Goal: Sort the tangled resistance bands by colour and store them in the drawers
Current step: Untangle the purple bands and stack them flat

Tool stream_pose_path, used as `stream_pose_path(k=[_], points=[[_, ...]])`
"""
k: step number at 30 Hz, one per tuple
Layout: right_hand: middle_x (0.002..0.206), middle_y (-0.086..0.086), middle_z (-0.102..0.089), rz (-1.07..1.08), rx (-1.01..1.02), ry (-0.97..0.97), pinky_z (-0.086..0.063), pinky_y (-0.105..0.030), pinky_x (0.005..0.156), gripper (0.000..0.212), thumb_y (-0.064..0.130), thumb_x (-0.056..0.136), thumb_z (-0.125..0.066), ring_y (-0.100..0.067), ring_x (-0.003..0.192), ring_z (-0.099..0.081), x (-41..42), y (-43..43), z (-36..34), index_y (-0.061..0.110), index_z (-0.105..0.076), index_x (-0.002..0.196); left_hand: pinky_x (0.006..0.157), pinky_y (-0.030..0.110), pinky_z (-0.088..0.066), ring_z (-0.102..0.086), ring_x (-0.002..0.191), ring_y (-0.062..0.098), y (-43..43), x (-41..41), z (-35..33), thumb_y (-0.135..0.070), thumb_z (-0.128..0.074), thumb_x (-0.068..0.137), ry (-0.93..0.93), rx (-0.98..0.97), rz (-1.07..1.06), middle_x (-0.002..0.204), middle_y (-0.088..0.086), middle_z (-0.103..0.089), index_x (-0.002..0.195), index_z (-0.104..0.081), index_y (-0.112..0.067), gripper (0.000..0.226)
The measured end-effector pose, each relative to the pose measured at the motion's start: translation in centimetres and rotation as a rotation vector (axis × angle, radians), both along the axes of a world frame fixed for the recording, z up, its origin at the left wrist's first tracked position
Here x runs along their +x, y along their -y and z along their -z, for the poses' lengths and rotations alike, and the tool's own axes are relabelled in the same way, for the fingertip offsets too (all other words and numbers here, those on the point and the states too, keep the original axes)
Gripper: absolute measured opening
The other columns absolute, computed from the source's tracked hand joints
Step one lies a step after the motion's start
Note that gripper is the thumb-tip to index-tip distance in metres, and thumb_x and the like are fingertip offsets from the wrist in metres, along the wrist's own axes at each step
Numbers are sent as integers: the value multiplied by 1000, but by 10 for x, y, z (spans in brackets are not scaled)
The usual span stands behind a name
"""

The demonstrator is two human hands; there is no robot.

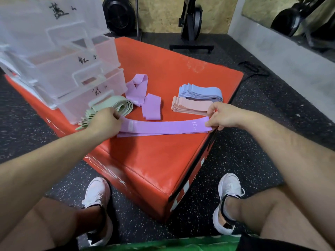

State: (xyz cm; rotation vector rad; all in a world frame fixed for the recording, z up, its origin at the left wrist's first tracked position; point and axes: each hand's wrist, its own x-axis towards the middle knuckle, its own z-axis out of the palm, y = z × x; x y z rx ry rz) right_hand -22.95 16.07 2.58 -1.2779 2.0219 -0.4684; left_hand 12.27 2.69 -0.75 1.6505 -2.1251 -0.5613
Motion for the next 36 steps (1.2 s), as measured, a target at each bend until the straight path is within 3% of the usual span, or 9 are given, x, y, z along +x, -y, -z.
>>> stream_pose_path(k=[5,9,15,20,22,25,30,32,36], points=[[82,-12,-73,-14,-18,-35,-50,-30,59,17,3,89,-68,-20,72,-72,6,2,7,14,-56,94,63,33,-37,-58,74,31,-8,0,5,-9,-61,86,-9,-90,80,78,6,-64,98,-53,-12,15],[82,-11,-75,-28,2,-44,-53,-32,63,12,4,88,-68,-20,76,-74,6,2,7,14,-61,90,58,32,-31,-51,70,29,-11,1,6,3,-59,78,16,-159,174,75,3,-56,96,-48,-18,29],[79,-10,-76,-36,-22,-114,-52,-29,58,10,5,86,-68,-9,61,-68,10,2,9,10,-68,94,62,32,-43,-60,77,30,-8,1,10,3,-56,75,133,-148,179,82,9,-65,75,-61,-14,18],[69,-5,-74,-66,-28,-213,-50,-27,55,7,10,84,-71,-9,55,-63,15,-1,12,16,-71,88,77,40,-48,-55,85,34,-7,4,18,-1,-64,82,226,-201,191,97,13,-51,78,-65,-12,12],[67,4,-68,-109,-47,-308,-43,-25,55,6,16,82,-74,-8,58,-59,17,-2,10,22,-72,83,83,42,-46,-51,93,36,-6,4,19,-5,-66,84,295,-238,198,103,15,-51,83,-68,-10,6],[73,11,-59,-161,-64,-427,-35,-25,56,6,21,82,-74,-4,64,-51,21,-4,6,27,-72,82,76,40,-49,-59,90,38,-6,3,12,-9,-65,86,332,-206,253,96,17,-61,83,-70,-8,5],[86,12,-63,-175,-9,-590,-50,-30,69,10,25,80,-69,-14,82,-60,29,1,0,34,-69,84,69,39,-52,-62,82,37,-8,-4,3,-6,-60,79,394,-225,278,89,16,-65,79,-70,-7,10],[94,12,-61,-165,-60,-646,-53,-32,76,14,27,83,-63,-16,89,-59,40,7,-5,37,-68,91,70,39,-49,-59,84,35,-8,-12,2,-8,-62,77,324,-262,306,90,15,-61,79,-69,-7,7],[94,9,-58,-226,-181,-614,-40,-30,73,11,34,92,-61,-18,93,-56,74,25,-14,36,-68,100,80,40,-45,-57,91,32,0,-39,2,-18,-67,81,188,-375,435,94,8,-61,93,-69,-14,13]])
